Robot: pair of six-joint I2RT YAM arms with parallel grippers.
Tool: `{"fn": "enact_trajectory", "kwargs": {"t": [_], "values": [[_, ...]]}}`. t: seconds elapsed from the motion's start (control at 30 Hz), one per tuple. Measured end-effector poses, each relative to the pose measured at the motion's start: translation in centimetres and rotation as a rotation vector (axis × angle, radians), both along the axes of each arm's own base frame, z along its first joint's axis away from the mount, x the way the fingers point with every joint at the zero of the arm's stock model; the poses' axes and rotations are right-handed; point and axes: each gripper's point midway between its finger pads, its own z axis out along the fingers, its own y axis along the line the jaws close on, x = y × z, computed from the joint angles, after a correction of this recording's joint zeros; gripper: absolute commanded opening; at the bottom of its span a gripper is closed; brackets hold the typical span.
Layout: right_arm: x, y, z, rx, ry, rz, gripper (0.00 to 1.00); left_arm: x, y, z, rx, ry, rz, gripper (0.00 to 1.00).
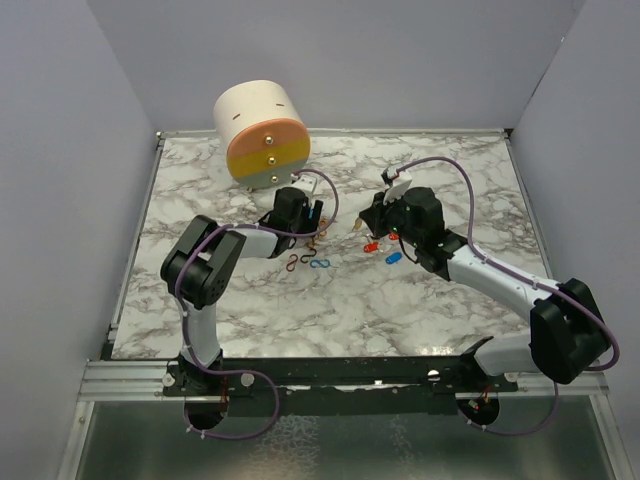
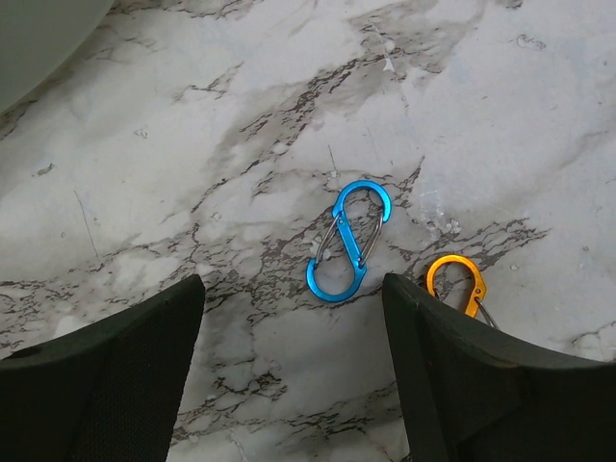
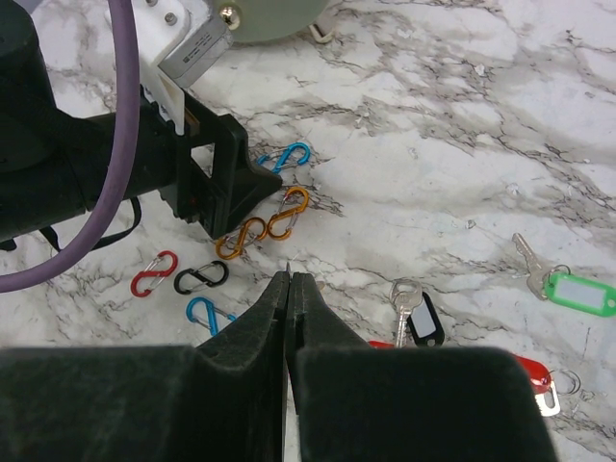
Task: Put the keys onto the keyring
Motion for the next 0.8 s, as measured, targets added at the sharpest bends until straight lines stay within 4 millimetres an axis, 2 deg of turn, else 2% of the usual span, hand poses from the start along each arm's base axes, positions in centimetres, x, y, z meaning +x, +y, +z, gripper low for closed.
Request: {"fn": "enact_trajectory", "kwargs": {"t": [0.3,0.47,0.8], "values": [[0.0,0.0,0.0,-0.004,-0.002,-0.001,0.01,0.9,-0.8,0.0,-0.005,-0.017,-0.025,0.66],[0.1,-0.1,0.0,-0.006,-0.003,-0.005,0.01,0.9,-1.1,0.0,-0.013,-0.018,-0.037,0.55],[0.2,-0.3,0.0,-0.013,-0.008,-0.014,0.01,0.9,-1.3,-0.1,-0.019,-0.017,-0.047,0.53]]}}
